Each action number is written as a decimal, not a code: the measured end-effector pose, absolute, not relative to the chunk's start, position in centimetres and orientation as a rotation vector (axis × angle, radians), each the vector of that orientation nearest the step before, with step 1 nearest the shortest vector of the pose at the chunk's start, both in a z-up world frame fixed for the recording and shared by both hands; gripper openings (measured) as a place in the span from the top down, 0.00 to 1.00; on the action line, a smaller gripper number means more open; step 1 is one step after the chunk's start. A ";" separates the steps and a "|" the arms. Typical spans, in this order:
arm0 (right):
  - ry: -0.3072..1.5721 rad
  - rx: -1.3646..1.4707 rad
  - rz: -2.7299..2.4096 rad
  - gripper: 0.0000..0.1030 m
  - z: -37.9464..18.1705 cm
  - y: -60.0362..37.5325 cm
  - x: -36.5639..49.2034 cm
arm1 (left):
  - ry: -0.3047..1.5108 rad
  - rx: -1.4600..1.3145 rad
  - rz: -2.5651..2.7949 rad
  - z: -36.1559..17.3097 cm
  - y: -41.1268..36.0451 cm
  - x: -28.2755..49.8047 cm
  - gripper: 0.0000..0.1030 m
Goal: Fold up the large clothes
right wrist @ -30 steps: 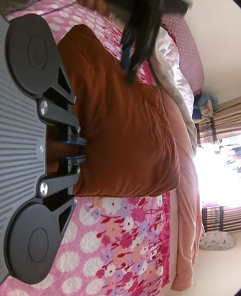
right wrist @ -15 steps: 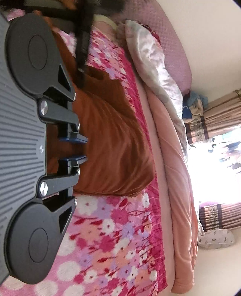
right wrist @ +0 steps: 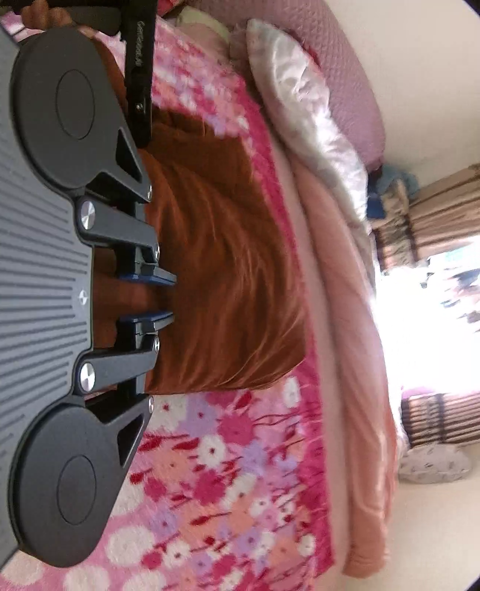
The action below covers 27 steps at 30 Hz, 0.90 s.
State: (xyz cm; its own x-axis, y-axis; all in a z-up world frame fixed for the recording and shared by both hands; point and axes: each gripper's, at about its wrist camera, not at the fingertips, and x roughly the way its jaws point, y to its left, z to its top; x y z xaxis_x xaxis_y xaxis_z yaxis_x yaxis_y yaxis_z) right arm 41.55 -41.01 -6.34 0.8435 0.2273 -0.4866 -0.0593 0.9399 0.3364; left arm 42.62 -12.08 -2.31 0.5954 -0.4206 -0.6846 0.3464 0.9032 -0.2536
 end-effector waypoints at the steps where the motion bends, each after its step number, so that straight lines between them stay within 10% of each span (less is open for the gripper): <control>1: 0.545 0.311 0.167 0.78 -6.1 -40.8 40.6 | 0.798 -0.087 -0.456 -1.8 -11.9 41.4 0.39; 27: 0.530 0.152 0.084 0.74 -8.2 -35.4 35.4 | 0.676 -0.131 -0.376 -5.7 -10.3 35.8 0.26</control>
